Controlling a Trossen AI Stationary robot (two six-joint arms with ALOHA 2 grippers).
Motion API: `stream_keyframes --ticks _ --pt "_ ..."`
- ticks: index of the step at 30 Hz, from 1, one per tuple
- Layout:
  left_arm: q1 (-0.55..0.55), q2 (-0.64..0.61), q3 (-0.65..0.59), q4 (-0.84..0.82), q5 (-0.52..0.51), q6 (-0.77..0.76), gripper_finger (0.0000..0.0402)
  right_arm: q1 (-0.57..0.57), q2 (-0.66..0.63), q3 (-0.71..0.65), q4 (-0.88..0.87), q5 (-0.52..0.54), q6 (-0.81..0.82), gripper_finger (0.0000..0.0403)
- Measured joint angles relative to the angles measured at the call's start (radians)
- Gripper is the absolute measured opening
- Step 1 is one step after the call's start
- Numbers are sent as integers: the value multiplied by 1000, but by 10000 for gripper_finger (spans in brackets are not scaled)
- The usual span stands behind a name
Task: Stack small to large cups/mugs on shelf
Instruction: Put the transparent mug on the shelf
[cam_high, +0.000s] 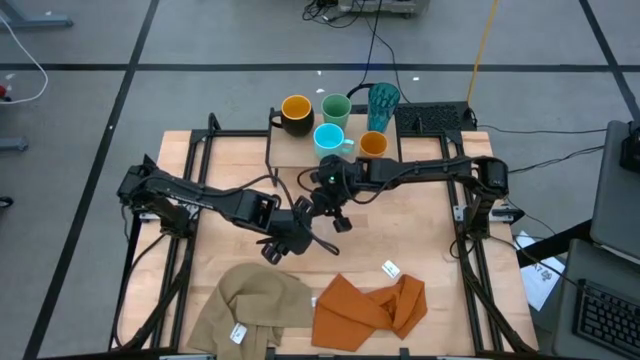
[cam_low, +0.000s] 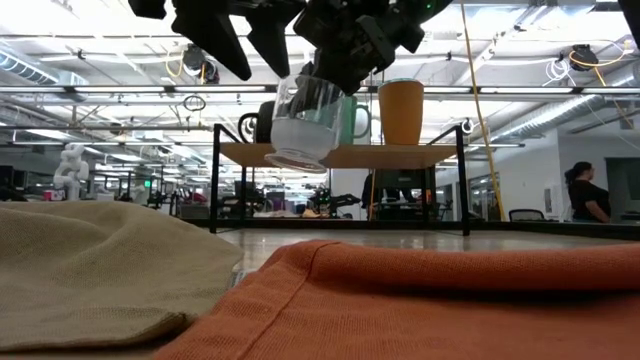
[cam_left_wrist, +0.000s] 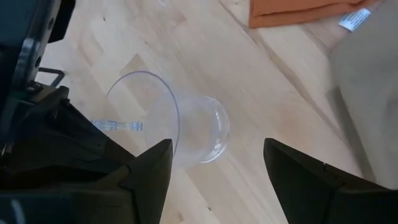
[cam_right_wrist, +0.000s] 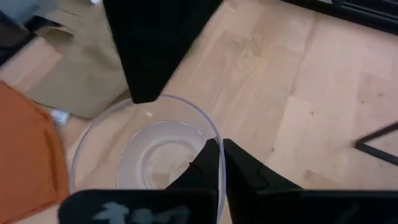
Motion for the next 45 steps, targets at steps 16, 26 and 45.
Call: stream_keyframes --ticks 16,26,45 --pt "1 0 0 15 58 97 229 -1 1 0 -34 -117 -72 0" --pt "-1 0 -1 21 55 59 170 -1 1 0 -26 -126 -70 0" --pt "-30 0 0 136 -7 124 163 -3 1 0 -33 -119 -70 0"
